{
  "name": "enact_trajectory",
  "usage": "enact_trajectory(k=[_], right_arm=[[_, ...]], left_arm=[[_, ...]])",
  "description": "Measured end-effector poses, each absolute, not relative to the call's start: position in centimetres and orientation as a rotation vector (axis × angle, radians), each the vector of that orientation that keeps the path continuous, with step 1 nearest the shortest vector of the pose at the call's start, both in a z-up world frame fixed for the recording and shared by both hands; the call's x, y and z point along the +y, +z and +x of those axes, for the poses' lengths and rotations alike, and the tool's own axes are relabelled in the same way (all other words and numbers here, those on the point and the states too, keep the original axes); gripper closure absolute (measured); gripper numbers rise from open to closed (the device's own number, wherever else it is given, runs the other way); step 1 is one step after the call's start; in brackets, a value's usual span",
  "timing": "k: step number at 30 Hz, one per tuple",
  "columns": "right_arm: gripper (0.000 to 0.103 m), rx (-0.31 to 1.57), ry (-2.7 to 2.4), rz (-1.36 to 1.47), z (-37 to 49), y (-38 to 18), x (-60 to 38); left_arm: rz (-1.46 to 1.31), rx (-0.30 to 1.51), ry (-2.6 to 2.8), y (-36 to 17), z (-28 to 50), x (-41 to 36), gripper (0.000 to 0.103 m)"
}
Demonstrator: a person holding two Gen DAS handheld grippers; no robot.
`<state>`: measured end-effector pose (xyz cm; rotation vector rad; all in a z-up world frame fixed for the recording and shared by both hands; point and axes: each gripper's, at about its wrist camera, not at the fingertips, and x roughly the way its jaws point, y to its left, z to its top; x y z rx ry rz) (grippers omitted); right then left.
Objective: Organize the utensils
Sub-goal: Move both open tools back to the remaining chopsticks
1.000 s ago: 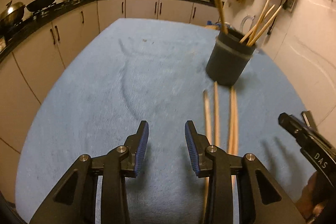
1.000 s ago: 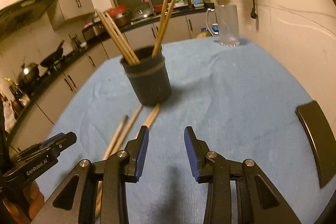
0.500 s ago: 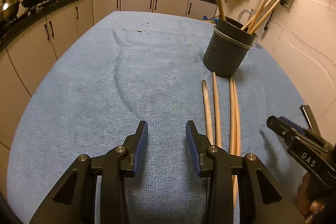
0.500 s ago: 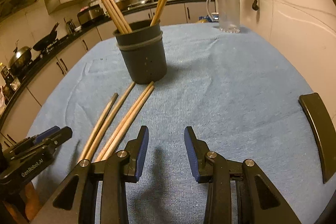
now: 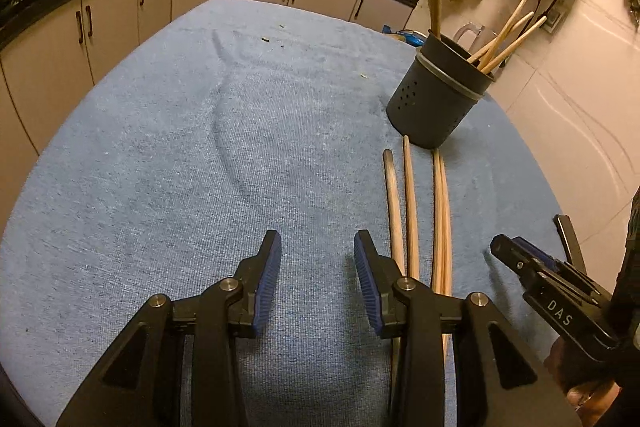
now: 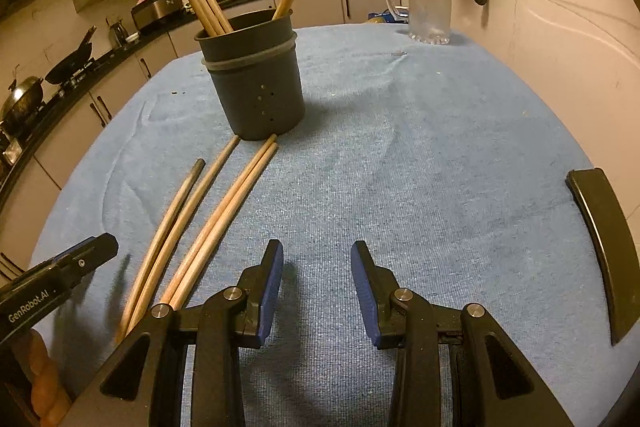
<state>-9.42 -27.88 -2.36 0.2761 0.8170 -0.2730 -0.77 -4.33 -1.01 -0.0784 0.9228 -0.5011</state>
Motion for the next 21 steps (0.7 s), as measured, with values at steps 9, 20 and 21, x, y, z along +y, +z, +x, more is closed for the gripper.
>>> enact_trajectory(k=[9,20,21], right_arm=[[0.071,0.854,-0.202,0.422,-8.7,-2.5,-28.6],[0.085,0.916,-0.098,0.502,-5.2,-2.5,-27.2],[0.086,0.927,-0.094,0.49,-4.9,-2.5,-26.7]], left_arm=[[-0.123,0.927,-0.51,-0.9,-0.7,-3.7,0.066],[-0.134,0.919,-0.515,-0.8,-0.7,-3.5,0.066],[-0.135,0.92,-0.517,-0.8,-0.7,-3.5,0.066]])
